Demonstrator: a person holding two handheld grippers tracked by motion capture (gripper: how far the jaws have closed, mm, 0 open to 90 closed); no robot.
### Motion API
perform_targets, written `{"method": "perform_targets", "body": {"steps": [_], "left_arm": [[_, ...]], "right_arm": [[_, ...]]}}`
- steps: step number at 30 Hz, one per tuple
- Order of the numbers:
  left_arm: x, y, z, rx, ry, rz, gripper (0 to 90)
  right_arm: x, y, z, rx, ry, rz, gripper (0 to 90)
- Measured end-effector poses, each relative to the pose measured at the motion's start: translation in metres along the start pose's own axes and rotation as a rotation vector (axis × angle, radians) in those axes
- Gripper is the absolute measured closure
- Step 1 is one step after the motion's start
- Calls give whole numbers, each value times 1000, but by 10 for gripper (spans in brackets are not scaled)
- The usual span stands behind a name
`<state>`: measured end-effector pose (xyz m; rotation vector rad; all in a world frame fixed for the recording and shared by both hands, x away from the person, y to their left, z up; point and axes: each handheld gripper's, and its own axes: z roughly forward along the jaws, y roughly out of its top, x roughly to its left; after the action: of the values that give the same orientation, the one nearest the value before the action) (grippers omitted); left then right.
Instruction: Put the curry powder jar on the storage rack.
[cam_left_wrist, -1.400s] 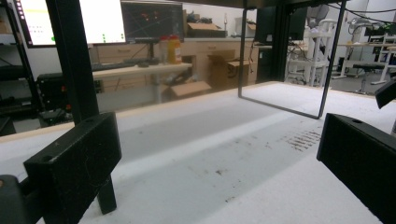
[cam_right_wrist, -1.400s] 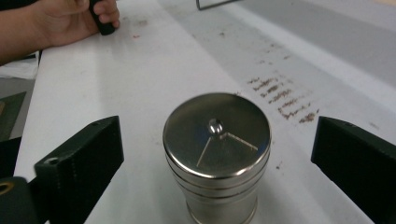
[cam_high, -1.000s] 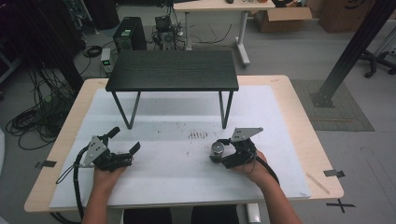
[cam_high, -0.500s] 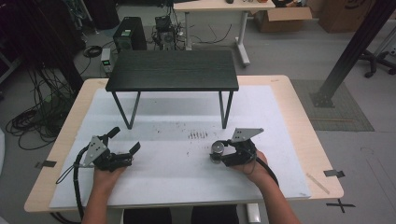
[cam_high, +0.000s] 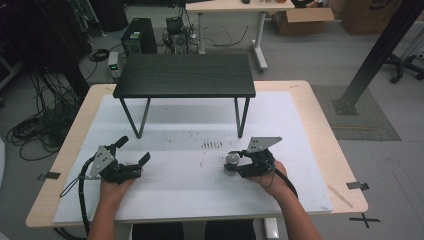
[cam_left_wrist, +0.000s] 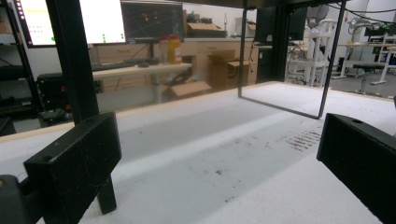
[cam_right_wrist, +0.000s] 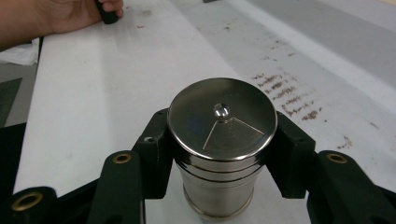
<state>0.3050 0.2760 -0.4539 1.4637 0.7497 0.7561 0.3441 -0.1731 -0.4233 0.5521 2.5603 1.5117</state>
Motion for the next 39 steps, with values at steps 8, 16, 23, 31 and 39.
{"method": "perform_targets", "body": {"steps": [8, 16, 23, 31, 39], "left_arm": [[0, 0, 0, -1, 0, 0, 2], [0, 0, 0, -1, 0, 0, 2], [0, 0, 0, -1, 0, 1, 2], [0, 0, 0, -1, 0, 1, 2], [0, 0, 0, -1, 0, -1, 2]], "right_arm": [[6, 21, -7, -13, 26, -22, 485], [11, 41, -14, -19, 41, -45, 485], [12, 59, -22, -27, 44, -37, 485], [12, 86, -28, -14, 44, -62, 485], [8, 105, -32, -30, 58, -64, 485]]}}
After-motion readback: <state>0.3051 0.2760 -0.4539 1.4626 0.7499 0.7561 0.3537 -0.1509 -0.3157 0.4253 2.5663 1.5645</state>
